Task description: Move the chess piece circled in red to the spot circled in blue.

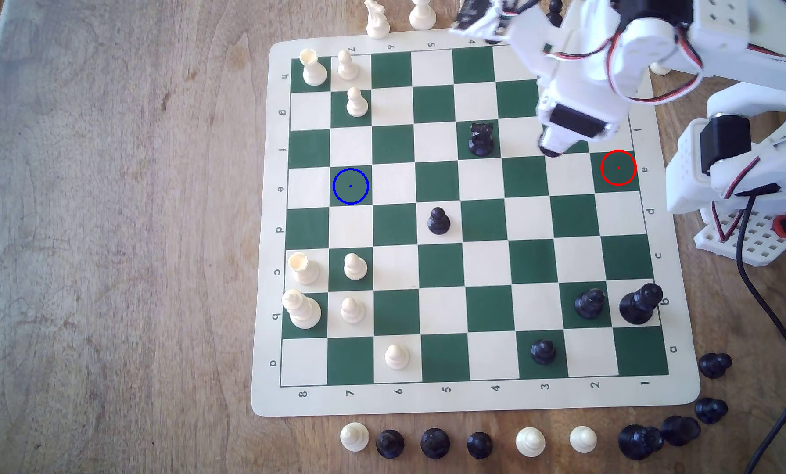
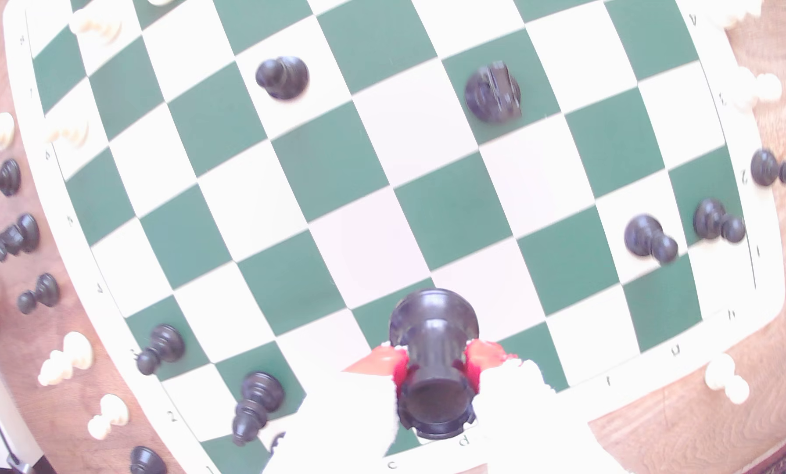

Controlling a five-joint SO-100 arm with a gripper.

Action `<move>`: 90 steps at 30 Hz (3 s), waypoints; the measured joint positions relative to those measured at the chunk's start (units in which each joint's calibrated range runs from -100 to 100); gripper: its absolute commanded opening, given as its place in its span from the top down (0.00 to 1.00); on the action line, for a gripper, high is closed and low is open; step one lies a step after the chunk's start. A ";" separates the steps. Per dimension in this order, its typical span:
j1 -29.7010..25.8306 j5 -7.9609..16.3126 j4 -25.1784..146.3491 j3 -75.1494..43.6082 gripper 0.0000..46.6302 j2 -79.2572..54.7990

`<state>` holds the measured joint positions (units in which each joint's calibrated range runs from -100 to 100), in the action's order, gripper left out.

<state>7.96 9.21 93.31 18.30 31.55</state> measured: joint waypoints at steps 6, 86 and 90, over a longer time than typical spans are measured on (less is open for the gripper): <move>-1.62 0.29 2.87 -19.70 1.00 -16.00; -1.25 -1.27 -20.32 -59.56 0.99 -72.64; -1.18 -0.98 -20.88 -59.56 0.99 -72.64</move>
<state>6.78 8.23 72.43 -41.26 -41.10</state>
